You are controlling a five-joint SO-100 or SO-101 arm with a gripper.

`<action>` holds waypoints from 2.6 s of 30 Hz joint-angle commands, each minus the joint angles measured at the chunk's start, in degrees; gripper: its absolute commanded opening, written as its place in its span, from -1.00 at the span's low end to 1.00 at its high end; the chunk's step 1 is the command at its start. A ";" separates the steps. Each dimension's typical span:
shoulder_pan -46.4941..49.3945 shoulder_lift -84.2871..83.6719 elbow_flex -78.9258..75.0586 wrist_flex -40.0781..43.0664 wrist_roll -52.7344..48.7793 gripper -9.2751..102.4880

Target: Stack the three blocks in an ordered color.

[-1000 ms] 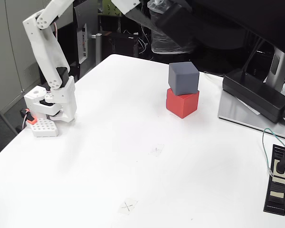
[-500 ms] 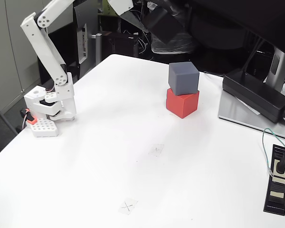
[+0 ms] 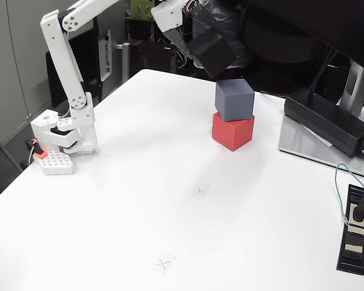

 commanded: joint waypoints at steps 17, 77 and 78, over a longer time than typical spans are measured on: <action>8.00 -9.05 -11.25 -0.18 0.26 -0.84; 7.91 -12.92 -10.99 -0.18 0.00 -0.45; 7.91 -12.92 -10.99 -0.18 0.00 -0.40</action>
